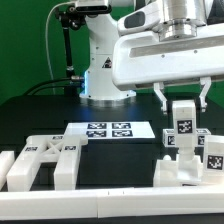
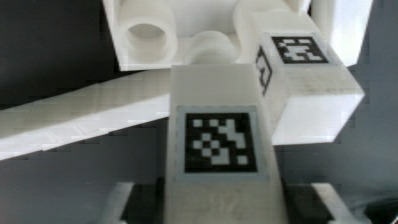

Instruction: Assemble chair

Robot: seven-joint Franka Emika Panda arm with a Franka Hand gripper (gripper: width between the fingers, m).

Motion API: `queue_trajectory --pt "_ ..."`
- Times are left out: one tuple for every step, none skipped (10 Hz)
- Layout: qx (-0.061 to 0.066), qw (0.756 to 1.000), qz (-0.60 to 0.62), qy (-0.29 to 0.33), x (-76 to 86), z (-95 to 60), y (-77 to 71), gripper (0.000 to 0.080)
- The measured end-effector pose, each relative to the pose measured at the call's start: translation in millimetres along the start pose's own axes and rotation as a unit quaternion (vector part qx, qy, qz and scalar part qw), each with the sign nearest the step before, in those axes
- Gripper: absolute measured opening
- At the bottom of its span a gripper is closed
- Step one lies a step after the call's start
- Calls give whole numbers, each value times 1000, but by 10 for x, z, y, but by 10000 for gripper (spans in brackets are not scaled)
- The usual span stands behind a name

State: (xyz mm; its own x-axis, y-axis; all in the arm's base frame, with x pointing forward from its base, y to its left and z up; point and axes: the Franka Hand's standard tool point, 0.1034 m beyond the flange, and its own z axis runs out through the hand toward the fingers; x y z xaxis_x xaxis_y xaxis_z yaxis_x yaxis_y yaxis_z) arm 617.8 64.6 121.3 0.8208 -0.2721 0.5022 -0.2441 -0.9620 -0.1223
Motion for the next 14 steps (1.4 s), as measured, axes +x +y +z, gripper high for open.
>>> queue_trajectory --pt "-1 1000 -4 0 2 7 25 287" --pt "-9 999 -35 5 14 44 146 287" --pt "-13 999 -42 4 15 60 186 287" --pt "-12 999 -45 5 15 57 162 287" --pt "-13 999 -46 4 10 71 172 287" --pt "-14 999 -47 3 -6 106 176 287" --pt "-16 999 -48 1 -22 155 184 287" --pt "-19 999 -49 -2 -43 198 202 287" --pt "-19 999 -49 4 -24 218 210 287" --pt "-19 998 -51 10 -18 224 207 287" --pt "-20 998 -51 12 -15 228 220 287" --pt "-21 998 -52 13 -56 254 232 287" --pt "-22 998 -53 11 -109 283 244 287" --pt "-24 998 -54 10 -149 312 264 287"
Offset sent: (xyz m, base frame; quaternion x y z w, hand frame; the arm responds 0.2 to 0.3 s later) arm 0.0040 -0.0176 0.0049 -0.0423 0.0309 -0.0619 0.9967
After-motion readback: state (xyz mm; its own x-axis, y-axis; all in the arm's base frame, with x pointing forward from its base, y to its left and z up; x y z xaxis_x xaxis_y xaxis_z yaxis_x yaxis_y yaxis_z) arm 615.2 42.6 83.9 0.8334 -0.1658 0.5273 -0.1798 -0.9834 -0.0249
